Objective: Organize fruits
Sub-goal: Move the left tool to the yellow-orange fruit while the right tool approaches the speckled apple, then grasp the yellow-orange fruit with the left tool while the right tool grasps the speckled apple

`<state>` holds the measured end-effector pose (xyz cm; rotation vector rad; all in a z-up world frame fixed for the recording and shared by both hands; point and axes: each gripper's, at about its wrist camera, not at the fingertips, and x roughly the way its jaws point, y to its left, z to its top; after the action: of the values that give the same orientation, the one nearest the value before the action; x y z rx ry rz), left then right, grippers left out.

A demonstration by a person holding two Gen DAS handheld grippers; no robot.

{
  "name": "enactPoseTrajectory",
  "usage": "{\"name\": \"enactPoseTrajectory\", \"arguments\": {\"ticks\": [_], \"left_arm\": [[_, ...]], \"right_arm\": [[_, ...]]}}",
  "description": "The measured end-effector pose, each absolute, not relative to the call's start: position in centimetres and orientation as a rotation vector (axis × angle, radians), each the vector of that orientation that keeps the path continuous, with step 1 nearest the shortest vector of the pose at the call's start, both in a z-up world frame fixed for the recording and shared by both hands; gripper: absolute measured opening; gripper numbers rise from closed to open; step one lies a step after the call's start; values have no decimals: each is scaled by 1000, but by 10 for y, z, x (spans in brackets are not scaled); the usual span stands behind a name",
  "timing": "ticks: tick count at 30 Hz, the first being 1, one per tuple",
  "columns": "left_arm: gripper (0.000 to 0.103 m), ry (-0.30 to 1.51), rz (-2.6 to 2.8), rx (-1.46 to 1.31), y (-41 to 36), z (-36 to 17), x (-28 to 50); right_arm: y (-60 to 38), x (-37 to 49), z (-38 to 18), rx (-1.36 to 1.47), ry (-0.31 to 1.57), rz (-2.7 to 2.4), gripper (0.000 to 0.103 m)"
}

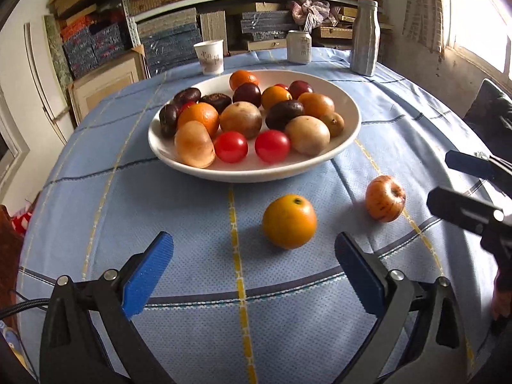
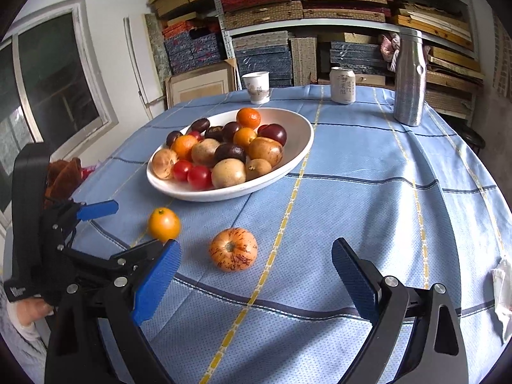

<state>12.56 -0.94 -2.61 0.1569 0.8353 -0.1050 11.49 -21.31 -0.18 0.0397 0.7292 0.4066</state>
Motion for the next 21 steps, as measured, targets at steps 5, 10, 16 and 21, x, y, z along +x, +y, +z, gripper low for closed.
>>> {"name": "enactPoseTrajectory", "arguments": {"ticks": [5, 10, 16, 21], "left_arm": [[99, 843, -103, 171, -13, -29, 134], [92, 850, -119, 192, -19, -32, 137], [71, 897, -131, 169, -16, -39, 145], [71, 899, -124, 177, -18, -40, 148]], "right_arm": [[-208, 119, -7, 21, 753, 400, 96], [-200, 122, -12, -11, 779, 410, 94], [-189, 126, -17, -44, 806, 415, 81], [-179, 133, -22, -77, 829, 402, 68]]}}
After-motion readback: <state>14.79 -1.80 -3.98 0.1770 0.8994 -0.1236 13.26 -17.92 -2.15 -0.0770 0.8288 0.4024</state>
